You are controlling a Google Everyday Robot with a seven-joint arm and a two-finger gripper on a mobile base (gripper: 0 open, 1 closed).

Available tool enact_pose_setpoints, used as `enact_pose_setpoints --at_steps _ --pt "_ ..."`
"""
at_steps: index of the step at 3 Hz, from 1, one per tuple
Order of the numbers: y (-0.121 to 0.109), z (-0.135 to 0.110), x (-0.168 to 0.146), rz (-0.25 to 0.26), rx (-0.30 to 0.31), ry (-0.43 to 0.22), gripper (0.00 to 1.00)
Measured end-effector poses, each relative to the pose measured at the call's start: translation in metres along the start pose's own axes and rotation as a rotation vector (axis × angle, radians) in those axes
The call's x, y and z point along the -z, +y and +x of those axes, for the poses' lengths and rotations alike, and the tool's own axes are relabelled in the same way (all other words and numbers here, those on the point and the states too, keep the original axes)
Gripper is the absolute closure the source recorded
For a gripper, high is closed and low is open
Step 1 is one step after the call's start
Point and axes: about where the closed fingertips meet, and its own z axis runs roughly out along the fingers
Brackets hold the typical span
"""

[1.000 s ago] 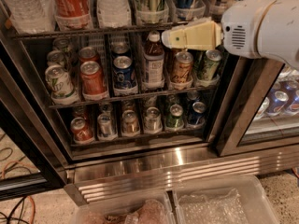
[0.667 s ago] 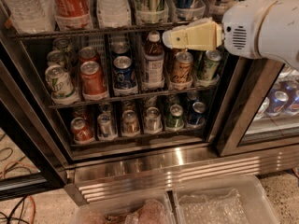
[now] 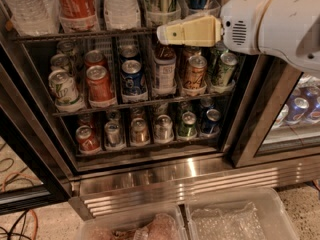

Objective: Pick redbull can from top shelf of fridge

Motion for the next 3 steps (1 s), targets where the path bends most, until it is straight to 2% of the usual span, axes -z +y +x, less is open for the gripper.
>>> enact_pose_setpoints --at_steps 1,2,3 --pt "0.003 0.009 -0.01 -0.091 -0.031 -0.043 0.0" --pt "0.001 0.018 -0.016 -0.147 -0.074 -0.076 0.0" --pt "-0.003 0.009 -0.021 -0.197 -0.081 -0.106 0.0"
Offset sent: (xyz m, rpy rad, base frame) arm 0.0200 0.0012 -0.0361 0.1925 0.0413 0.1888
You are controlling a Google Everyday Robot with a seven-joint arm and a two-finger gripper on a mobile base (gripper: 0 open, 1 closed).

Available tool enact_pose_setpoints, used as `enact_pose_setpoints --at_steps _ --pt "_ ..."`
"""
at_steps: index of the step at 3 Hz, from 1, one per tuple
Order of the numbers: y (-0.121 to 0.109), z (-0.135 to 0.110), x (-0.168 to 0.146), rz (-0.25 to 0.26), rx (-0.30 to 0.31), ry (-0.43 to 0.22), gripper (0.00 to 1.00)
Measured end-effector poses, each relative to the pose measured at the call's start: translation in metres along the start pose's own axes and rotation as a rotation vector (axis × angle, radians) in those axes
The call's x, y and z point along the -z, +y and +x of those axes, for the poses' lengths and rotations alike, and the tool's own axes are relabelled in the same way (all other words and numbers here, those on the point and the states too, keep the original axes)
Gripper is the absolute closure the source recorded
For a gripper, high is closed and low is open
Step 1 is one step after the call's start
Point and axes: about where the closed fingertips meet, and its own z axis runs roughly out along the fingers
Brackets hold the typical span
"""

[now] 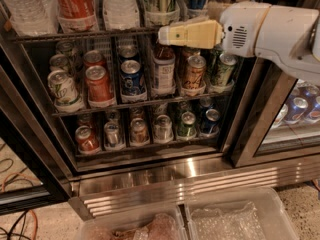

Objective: Pick redbull can from top shelf of fridge

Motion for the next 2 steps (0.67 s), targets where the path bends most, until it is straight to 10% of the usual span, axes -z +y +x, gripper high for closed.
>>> enact_pose_setpoints --at_steps 2 --pt "-0.021 -0.038 -0.004 -0.052 0.083 -0.051 0.0"
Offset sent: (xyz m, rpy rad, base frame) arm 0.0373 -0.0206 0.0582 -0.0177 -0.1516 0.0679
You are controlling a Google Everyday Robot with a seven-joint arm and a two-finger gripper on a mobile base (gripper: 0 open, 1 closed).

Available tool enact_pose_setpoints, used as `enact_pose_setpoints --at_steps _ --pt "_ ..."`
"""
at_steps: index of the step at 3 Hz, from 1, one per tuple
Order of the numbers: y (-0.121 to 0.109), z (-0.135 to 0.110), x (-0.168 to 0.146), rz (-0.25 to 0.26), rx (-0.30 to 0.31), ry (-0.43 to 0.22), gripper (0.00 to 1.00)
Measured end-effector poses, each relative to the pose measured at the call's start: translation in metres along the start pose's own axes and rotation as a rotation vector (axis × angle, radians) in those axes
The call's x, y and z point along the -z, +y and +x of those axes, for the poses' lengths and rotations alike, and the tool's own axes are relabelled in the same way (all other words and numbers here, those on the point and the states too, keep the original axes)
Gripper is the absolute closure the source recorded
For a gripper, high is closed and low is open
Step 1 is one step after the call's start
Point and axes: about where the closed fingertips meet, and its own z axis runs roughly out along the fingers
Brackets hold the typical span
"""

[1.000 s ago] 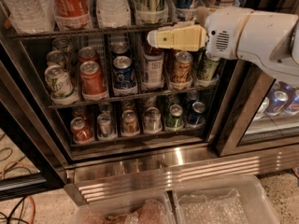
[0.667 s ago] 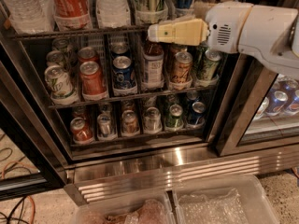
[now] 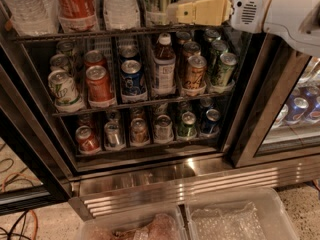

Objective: Pick redbull can from top shelf of fridge

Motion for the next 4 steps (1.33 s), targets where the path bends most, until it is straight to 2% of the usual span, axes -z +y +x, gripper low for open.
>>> enact_pose_setpoints --at_steps 1,2,3,4 --pt "-0.013 -0.001 0.004 0.015 0.021 0.001 0.0" --pt "-0.018 0.009 0.006 0.042 0.026 0.025 0.0" --pt "-0.023 0.024 0.007 0.106 0.024 0.07 0.0" --pt "-0.025 0.028 -0.007 0.141 0.033 0.085 0.0"
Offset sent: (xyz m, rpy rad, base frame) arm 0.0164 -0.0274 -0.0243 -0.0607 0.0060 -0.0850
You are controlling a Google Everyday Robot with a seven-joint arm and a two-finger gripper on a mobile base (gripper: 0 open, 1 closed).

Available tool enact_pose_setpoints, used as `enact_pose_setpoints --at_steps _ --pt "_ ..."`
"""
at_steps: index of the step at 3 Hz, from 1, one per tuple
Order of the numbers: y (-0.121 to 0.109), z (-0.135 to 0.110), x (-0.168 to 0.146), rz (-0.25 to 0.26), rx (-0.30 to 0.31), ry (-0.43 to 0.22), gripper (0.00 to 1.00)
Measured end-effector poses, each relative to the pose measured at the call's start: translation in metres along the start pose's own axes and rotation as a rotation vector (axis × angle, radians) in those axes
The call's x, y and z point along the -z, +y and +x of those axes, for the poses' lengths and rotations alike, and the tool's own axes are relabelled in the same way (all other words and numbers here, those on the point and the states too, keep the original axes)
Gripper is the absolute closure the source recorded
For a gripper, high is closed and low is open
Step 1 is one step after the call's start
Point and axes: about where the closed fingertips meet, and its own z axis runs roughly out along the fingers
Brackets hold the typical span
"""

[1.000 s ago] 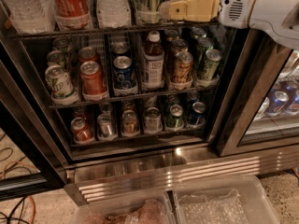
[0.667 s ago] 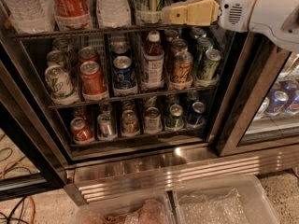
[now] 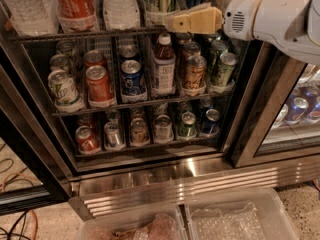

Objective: Pick redbull can from top shelf of fridge

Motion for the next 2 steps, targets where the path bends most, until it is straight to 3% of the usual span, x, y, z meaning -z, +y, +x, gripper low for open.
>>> enact_pose_setpoints --at_steps 2 --pt "0.0052 -0.0094 -0.0119 -0.024 0.017 -0.01 0.0"
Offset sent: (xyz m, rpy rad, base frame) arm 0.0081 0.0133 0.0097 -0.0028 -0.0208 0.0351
